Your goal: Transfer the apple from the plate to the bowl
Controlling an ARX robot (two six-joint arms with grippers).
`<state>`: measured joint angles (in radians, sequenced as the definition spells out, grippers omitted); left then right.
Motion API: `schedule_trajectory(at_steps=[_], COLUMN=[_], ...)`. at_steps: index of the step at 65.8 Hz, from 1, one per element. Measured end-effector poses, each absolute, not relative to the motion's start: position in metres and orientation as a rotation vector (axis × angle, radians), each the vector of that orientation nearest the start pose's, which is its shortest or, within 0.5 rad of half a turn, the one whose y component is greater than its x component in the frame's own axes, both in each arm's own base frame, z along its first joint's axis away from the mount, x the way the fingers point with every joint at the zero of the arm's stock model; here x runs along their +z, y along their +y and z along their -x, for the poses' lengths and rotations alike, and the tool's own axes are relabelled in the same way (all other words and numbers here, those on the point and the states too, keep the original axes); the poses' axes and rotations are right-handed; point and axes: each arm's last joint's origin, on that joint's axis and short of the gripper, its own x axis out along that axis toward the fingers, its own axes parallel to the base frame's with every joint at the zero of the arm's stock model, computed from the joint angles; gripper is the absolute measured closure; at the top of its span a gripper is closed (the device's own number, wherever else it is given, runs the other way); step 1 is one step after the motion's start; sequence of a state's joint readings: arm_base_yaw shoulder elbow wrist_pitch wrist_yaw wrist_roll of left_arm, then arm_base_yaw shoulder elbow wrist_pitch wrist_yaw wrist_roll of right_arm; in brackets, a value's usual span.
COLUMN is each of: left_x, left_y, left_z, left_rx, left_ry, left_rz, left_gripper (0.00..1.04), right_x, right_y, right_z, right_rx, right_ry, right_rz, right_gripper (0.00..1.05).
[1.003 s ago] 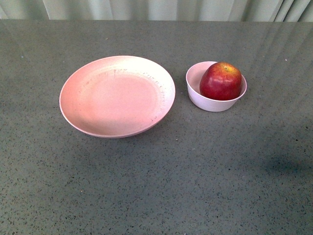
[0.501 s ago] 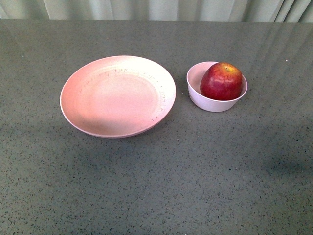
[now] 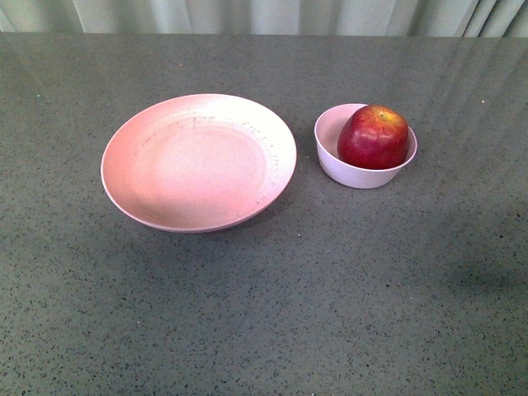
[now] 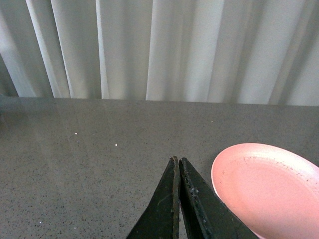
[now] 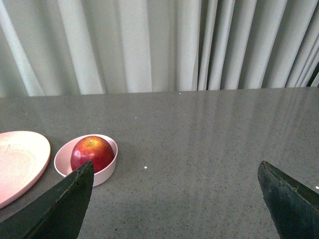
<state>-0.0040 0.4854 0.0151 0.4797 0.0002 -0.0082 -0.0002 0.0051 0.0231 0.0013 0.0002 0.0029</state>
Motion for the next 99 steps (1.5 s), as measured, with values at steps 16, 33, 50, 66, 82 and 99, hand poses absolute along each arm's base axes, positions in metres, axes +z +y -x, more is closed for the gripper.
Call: schedule_trajectory(at_steps=[16, 33, 50, 66, 82, 99], left_x=[0.172, 0.172, 0.171, 0.167, 0.167, 0.167], left_y=[0.000, 0.000, 0.000, 0.000, 0.000, 0.000], left_z=[-0.120, -0.114, -0.109, -0.098, -0.098, -0.098], left_rx=[-0.004, -0.004, -0.004, -0.003, -0.003, -0.003], left_ry=[-0.015, -0.016, -0.017, 0.001, 0.001, 0.001], left_rz=[0.008, 0.008, 0.008, 0.008, 0.008, 0.008], left_gripper=[1.03, 1.03, 1.03, 1.03, 1.03, 0.73], right_x=[0.171, 0.171, 0.171, 0.171, 0.171, 0.171], right_y=[0.000, 0.000, 0.000, 0.000, 0.000, 0.000], right_z=[-0.097, -0.097, -0.097, -0.097, -0.097, -0.097], right_rx=[0.000, 0.000, 0.000, 0.000, 0.000, 0.000], right_ry=[-0.019, -0.019, -0.019, -0.020, -0.020, -0.020], right_rz=[-0.003, -0.003, -0.003, -0.002, -0.002, -0.002], right_gripper=[0.09, 0.09, 0.09, 0.09, 0.09, 0.09])
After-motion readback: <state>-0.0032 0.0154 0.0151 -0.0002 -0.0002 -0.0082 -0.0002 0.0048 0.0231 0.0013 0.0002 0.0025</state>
